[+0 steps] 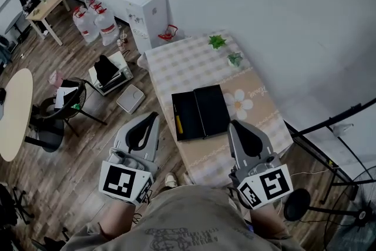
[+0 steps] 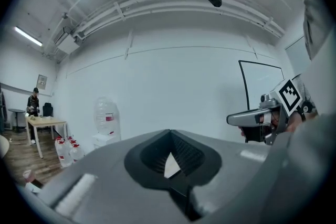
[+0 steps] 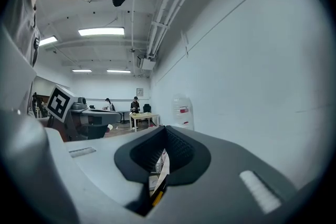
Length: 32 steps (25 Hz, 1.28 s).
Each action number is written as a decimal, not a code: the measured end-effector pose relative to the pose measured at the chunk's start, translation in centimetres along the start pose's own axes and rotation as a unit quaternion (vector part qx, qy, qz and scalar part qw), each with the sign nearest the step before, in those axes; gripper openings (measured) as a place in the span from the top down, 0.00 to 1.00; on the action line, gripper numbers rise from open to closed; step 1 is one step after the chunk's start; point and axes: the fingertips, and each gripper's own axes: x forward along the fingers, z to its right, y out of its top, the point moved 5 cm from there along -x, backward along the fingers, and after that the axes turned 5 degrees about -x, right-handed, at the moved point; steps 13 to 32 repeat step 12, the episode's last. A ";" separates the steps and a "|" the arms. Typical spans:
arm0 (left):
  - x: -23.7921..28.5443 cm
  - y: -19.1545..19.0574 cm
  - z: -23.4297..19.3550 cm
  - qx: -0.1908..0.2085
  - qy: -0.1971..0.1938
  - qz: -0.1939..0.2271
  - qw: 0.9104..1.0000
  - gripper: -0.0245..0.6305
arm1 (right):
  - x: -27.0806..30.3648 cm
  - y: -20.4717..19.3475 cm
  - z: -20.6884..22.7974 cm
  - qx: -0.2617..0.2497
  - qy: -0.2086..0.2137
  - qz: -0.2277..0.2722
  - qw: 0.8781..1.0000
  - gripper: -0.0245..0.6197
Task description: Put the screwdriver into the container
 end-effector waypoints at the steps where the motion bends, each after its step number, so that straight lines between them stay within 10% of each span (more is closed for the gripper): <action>1: 0.1 0.1 0.0 0.000 -0.002 0.002 1.000 0.96 | 0.1 0.0 0.0 -0.001 0.000 0.000 1.000 0.92; 32: 0.4 0.5 0.6 0.015 -0.008 0.005 1.000 0.96 | 0.1 0.7 0.0 -0.009 0.004 0.002 1.000 0.92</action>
